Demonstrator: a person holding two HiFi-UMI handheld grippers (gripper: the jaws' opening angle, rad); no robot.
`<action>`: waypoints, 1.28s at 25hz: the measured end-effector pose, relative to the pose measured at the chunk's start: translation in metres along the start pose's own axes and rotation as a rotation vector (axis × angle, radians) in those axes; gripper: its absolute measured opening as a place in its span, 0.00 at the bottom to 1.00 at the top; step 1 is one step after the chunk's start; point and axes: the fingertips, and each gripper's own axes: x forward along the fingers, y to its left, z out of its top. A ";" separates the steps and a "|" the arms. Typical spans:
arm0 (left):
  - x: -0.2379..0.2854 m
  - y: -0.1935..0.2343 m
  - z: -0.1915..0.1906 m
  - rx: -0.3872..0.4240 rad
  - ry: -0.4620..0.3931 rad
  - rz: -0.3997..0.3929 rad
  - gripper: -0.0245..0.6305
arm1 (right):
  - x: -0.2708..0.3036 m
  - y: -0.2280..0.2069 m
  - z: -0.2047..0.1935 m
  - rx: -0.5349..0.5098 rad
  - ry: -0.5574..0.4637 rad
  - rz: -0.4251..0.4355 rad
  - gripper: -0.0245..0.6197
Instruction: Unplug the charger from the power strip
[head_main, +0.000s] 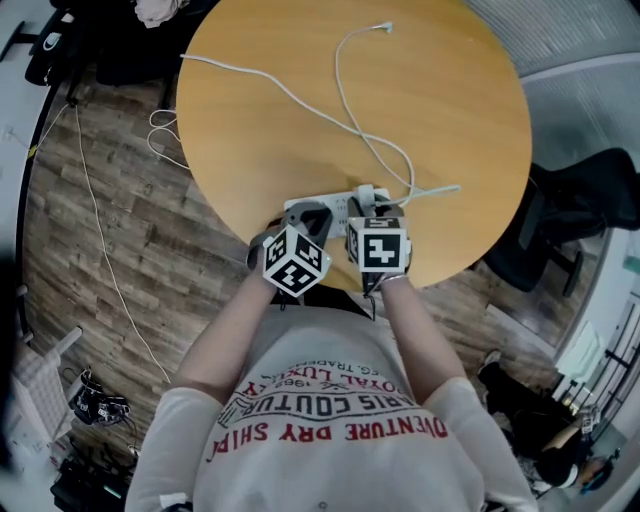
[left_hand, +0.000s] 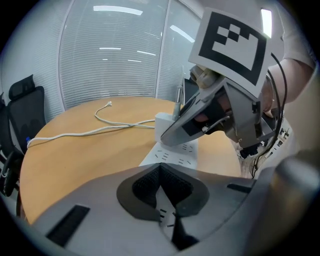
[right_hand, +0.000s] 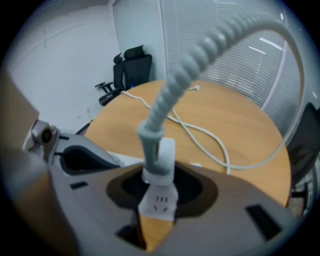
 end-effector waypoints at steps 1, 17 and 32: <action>0.000 0.000 0.000 -0.001 -0.001 0.000 0.08 | -0.001 0.000 0.000 0.002 -0.002 -0.009 0.28; 0.003 -0.001 0.001 -0.015 0.000 -0.011 0.08 | 0.001 0.001 0.003 0.025 0.051 -0.008 0.28; 0.003 0.002 -0.002 -0.099 0.022 -0.082 0.08 | -0.048 -0.002 0.047 -0.063 -0.106 -0.046 0.28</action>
